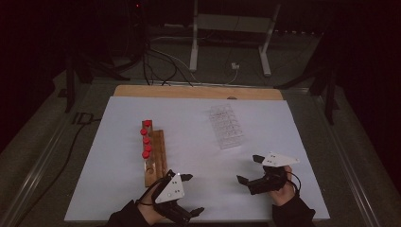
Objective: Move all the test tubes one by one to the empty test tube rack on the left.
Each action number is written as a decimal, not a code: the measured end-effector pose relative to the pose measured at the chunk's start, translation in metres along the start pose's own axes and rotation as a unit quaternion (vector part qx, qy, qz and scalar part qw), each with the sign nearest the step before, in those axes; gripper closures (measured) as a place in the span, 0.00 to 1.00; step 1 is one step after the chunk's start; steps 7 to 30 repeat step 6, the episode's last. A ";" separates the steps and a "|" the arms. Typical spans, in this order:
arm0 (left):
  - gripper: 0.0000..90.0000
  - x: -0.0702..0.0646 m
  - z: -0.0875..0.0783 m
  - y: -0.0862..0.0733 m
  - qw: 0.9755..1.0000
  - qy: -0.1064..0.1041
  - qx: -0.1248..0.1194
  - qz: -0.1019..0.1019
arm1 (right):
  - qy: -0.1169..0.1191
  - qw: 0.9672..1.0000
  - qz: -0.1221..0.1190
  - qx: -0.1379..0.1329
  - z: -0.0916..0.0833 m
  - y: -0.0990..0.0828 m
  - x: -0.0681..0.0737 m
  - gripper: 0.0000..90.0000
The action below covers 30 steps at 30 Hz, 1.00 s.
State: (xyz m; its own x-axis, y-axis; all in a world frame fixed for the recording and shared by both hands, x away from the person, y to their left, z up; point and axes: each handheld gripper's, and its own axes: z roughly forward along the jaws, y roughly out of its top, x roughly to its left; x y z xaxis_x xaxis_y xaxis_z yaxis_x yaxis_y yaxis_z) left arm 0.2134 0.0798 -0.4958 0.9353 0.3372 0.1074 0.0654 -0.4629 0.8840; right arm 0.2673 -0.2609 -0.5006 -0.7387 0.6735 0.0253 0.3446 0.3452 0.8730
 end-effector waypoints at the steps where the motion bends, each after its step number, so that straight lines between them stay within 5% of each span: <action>1: 0.02 0.000 0.000 0.000 1.000 0.003 -0.002 0.001 | -0.001 1.000 0.001 -0.001 0.000 0.000 0.000 0.00; 30: 0.02 0.000 0.000 -0.001 1.000 0.011 0.001 0.007 | -0.004 1.000 0.001 -0.003 -0.001 0.000 -0.001 0.00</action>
